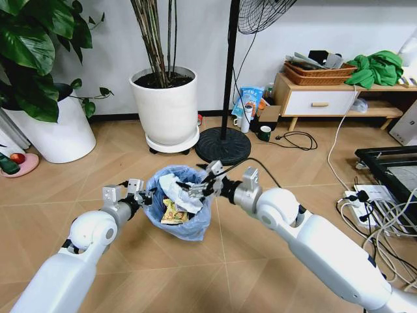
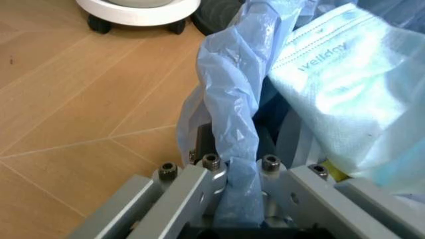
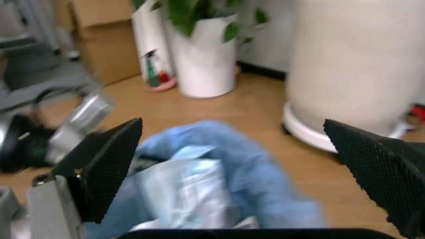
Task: Pick up the trash bin and place the garbage on the floor into it.
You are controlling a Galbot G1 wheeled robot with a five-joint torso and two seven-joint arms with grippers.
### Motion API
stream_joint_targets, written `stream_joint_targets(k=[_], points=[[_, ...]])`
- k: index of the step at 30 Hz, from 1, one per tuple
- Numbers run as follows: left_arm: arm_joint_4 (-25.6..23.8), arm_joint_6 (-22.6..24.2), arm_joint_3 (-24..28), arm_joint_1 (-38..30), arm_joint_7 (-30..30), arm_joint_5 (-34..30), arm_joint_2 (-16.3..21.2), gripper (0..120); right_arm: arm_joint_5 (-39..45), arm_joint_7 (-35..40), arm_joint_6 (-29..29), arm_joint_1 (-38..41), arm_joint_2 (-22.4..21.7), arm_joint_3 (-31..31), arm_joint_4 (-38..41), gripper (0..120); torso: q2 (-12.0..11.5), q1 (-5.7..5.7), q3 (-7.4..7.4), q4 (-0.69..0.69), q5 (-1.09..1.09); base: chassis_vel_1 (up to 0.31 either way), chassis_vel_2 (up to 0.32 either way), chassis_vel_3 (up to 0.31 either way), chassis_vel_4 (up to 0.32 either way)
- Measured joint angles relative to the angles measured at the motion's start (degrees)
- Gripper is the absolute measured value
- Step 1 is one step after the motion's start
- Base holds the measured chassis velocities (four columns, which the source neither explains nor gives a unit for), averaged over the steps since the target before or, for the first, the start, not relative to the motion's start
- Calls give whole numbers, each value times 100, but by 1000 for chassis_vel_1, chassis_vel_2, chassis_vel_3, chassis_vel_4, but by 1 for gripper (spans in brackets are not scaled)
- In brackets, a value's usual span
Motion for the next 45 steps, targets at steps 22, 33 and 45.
stream_joint_targets(k=[22,33,45], points=[[-184,-32,-247,236,12,58,-30,0,-740,1250,245,-1662,334,1892,447,100,-1,-1,0,2,0,0,0,0,0],[-214,-54,-253,252,11,107,-93,0,-1284,1389,373,-3206,550,3176,1193,100,-1,0,0,-1,1,0,0,0,0],[-338,-62,-324,367,6,145,-95,0,-2112,1250,609,-4281,1545,3852,1639,100,0,-1,-1,-1,-1,0,0,0,0]])
